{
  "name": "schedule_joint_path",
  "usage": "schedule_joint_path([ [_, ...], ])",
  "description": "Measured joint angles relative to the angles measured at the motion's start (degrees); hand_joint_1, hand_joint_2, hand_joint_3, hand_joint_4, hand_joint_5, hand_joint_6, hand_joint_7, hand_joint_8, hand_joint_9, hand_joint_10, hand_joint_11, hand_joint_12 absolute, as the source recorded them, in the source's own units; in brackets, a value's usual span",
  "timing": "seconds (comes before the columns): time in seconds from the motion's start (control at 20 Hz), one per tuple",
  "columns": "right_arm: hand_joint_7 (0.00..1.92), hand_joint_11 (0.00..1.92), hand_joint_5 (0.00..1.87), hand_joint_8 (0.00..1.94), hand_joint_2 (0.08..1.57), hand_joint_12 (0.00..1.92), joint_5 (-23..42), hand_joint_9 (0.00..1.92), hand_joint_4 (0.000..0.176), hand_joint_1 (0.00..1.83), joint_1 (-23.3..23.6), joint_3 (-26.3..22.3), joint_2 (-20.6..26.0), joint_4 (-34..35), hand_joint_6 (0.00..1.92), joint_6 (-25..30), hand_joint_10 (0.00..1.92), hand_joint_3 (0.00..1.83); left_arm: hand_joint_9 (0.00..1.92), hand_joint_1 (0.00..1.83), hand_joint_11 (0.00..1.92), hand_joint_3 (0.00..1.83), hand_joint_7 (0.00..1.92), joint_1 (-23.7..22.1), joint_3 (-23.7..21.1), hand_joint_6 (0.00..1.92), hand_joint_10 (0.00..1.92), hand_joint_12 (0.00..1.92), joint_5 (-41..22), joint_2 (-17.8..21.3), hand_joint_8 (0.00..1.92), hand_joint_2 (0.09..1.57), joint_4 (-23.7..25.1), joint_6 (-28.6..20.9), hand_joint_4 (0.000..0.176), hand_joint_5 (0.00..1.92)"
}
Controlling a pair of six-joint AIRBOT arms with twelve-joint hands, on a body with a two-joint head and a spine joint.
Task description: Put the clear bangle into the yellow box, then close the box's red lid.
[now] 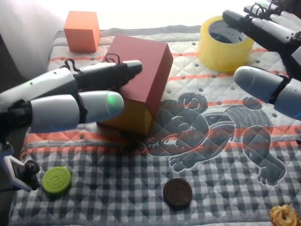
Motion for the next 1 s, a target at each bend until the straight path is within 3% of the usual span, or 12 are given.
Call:
schedule_joint_path([
  [0.05, 0.33, 0.06, 0.17, 0.00, 1.32, 0.03, 0.8, 0.17, 0.078, 0.09, -0.8, -0.5, 0.7, 0.0, 0.00, 0.0, 0.01, 0.00, 0.22, 0.28, 0.00, 0.00, 0.22, 0.8, 0.1, 0.00, 0.00, 0.54, -1.9, 0.0, 0.00, 1.43, -3.6, 0.0, 0.000, 0.19],
  [0.2, 0.37, 0.10, 0.15, 0.01, 1.31, 0.04, 5.7, 0.21, 0.058, 0.21, -4.0, -2.7, 3.6, 0.5, 0.00, -0.3, 0.01, 0.00, 0.38, 0.19, 0.13, 0.00, 0.33, 5.1, 0.5, 0.01, 0.01, 0.73, -12.3, 1.7, 0.01, 1.28, -14.9, -1.4, 0.000, 0.33],
  [0.25, 0.39, 0.16, 0.14, 0.01, 1.31, 0.06, 8.8, 0.26, 0.026, 0.29, -6.3, -4.1, 5.0, 1.8, 0.00, -1.3, 0.02, 0.00, 0.34, 0.28, 0.08, 0.00, 0.31, 7.2, 1.0, 0.00, 0.00, 0.72, -19.6, 2.2, 0.00, 1.29, -18.1, -5.7, 0.000, 0.31],
  [0.3, 0.36, 0.17, 0.13, 0.01, 1.34, 0.07, 10.4, 0.29, 0.000, 0.37, -7.8, -4.7, 5.7, 2.4, 0.00, -1.5, 0.03, 0.01, 0.38, 0.39, 0.01, 0.00, 0.38, 8.3, 1.3, 0.00, 0.01, 0.93, -23.1, 2.3, 0.01, 1.25, -19.0, -8.3, 0.000, 0.27],
  [0.35, 0.37, 0.21, 0.12, 0.01, 1.34, 0.09, 12.7, 0.34, 0.000, 0.47, -9.9, -5.6, 6.5, 3.6, 0.00, -2.0, 0.03, 0.00, 0.45, 0.48, 0.02, 0.00, 0.44, 9.8, 1.4, 0.00, 0.02, 1.10, -27.3, 2.4, 0.01, 1.24, -20.4, -11.6, 0.000, 0.30],
  [0.5, 0.46, 0.33, 0.19, 0.01, 1.27, 0.09, 15.8, 0.45, 0.000, 0.68, -13.0, -8.5, 8.6, 8.2, 0.01, -3.4, 0.02, 0.00, 0.58, 0.36, 0.01, 0.00, 0.54, 15.6, 1.4, 0.00, 0.03, 1.16, -37.9, 2.4, 0.01, 1.11, -23.2, -18.2, 0.000, 0.22],
  [0.65, 0.53, 0.41, 0.20, 0.00, 1.26, 0.06, 17.0, 0.52, 0.000, 0.72, -13.4, -8.8, 8.9, 5.7, 0.00, -3.5, 0.01, 0.00, 0.35, 0.32, 0.00, 0.00, 0.36, 18.7, 0.9, 0.00, 0.00, 0.93, -43.7, 2.3, 0.00, 1.14, -25.5, -21.7, 0.000, 0.16],
  [0.75, 0.48, 0.32, 0.25, 0.00, 1.25, 0.01, 16.5, 0.43, 0.014, 0.77, -13.7, -9.1, 8.6, 4.1, 0.02, -3.5, 0.00, 0.00, 0.26, 0.24, 0.00, 0.02, 0.28, 19.0, 0.9, 0.00, 0.00, 0.57, -44.6, 1.9, 0.00, 1.27, -26.3, -23.1, 0.000, 0.12],
  [0.8, 0.36, 0.16, 0.28, 0.00, 1.27, 0.00, 16.3, 0.28, 0.039, 0.64, -13.7, -9.6, 9.0, 3.9, 0.02, -3.6, 0.00, 0.01, 0.19, 0.08, 0.00, 0.02, 0.20, 19.1, 1.5, 0.00, 0.01, 0.36, -44.3, 0.9, 0.01, 1.36, -25.9, -26.2, 0.000, 0.06],
  [0.85, 0.36, 0.16, 0.28, 0.00, 1.27, 0.00, 16.3, 0.28, 0.039, 0.64, -13.7, -9.6, 9.0, 3.9, 0.02, -3.6, 0.00, 0.01, 0.19, 0.08, 0.00, 0.02, 0.20, 19.1, 1.5, 0.00, 0.01, 0.36, -44.3, 0.9, 0.01, 1.36, -25.9, -26.2, 0.000, 0.06],
  [0.95, 0.32, 0.12, 0.40, 0.00, 1.27, 0.01, 16.5, 0.22, 0.000, 0.74, -13.7, -10.4, 10.3, 2.8, 0.02, -4.4, 0.00, 0.00, 0.16, 0.08, 0.00, 0.00, 0.14, 18.6, 1.7, 0.00, 0.00, 0.24, -44.0, 0.6, 0.00, 1.36, -24.8, -27.7, 0.000, 0.01],
  [1.0, 0.32, 0.12, 0.40, 0.00, 1.27, 0.01, 16.9, 0.22, 0.000, 0.74, -13.7, -10.5, 10.4, 1.9, 0.02, -4.6, 0.00, 0.00, 0.16, 0.08, 0.00, 0.00, 0.14, 18.0, 1.7, 0.00, 0.00, 0.24, -44.1, 0.6, 0.00, 1.36, -24.2, -27.7, 0.000, 0.01],
])
